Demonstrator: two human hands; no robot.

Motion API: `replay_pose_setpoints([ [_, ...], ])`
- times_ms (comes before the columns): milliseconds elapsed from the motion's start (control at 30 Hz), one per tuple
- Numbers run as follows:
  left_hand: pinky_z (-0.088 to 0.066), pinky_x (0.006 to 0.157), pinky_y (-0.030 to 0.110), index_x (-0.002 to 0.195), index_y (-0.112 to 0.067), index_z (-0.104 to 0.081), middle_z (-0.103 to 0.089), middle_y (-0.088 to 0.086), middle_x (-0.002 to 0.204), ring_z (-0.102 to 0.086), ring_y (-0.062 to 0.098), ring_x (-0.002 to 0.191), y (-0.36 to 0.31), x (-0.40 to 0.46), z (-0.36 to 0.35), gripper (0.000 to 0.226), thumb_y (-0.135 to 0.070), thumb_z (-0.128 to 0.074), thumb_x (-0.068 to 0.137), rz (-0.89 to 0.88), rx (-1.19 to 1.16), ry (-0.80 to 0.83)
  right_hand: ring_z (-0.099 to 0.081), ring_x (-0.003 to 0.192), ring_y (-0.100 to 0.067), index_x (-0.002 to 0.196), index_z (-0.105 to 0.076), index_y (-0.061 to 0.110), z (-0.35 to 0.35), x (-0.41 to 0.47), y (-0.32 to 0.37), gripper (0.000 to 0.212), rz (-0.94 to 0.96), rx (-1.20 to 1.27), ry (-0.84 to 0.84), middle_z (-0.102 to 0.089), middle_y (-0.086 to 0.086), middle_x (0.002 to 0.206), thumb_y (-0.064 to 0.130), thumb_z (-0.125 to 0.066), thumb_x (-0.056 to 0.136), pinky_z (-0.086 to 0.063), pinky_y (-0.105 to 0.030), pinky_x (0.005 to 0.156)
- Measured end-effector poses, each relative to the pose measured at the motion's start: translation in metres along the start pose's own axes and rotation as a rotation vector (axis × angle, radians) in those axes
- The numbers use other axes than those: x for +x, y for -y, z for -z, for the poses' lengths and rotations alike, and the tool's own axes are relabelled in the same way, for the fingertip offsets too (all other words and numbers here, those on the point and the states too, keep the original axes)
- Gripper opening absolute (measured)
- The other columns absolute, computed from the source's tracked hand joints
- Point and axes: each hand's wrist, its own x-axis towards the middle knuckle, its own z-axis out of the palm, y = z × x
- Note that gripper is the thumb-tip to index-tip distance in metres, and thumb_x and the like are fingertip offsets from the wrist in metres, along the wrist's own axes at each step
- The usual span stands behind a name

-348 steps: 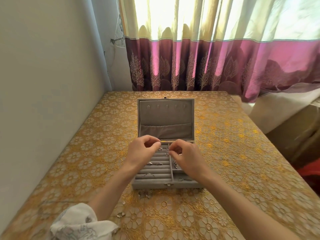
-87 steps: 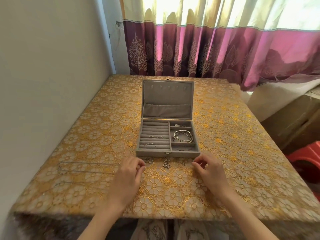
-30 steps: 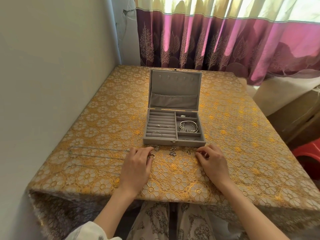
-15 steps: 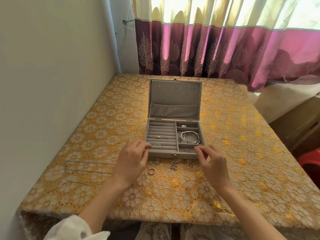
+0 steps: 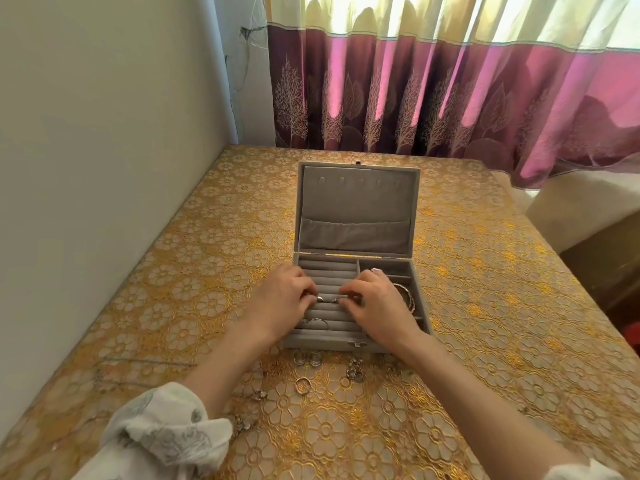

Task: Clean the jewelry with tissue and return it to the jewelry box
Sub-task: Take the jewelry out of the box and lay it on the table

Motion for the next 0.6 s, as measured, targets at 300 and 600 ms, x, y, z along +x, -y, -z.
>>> replay_pose_setpoints([
  [300,-0.050,0.079,0.030,0.099,-0.015,-0.063,-0.065,0.001,0.094,-0.057,0.015,0.087,-0.002,0.003,-0.003,0.015,-0.025,-0.053,0.092,0.041,-0.080,-0.070,-0.047,0.096,-0.014,0.100,-0.061,0.016,-0.002,0.000,0.006,0.015,0.012,-0.056,-0.002,-0.061,0.002,0.103,0.021,-0.048,0.094,-0.037,-0.030,0.089],
  [600,-0.045,0.066,0.007,0.094,-0.013,-0.065,-0.060,-0.008,0.081,-0.056,-0.002,0.070,-0.028,-0.037,0.019,0.010,-0.008,-0.058,0.088,0.020,-0.319,-0.207,-0.056,0.081,-0.007,0.093,-0.063,0.012,0.021,-0.046,0.024,0.008,-0.092,0.288,-0.089,-0.061,0.004,0.087,0.011,-0.057,0.089,-0.049,-0.019,0.073],
])
